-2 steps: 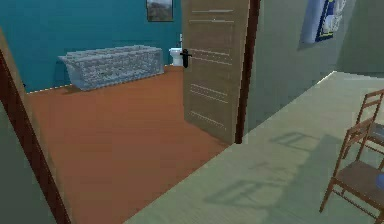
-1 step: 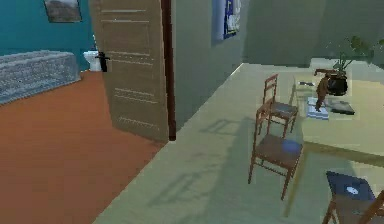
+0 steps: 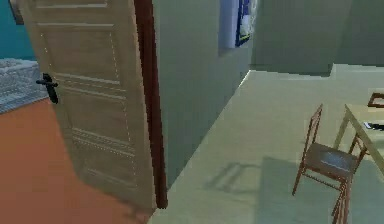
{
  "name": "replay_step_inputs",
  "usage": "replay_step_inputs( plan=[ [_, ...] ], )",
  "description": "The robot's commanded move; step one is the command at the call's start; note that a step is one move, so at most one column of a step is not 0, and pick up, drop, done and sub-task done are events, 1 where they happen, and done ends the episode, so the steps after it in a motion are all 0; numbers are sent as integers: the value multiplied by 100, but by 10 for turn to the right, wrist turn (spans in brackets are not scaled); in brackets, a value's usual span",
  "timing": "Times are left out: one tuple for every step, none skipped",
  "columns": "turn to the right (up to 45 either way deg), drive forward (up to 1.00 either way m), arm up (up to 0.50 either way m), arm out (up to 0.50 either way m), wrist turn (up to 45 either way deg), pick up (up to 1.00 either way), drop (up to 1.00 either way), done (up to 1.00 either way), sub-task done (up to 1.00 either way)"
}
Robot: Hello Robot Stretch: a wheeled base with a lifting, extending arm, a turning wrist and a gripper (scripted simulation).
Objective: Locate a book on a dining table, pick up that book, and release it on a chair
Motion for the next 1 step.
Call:
replay_step_inputs(
  plan=[
    [120, 0, 0, 0, 0, 0, 0, 0, 0]
  ],
)
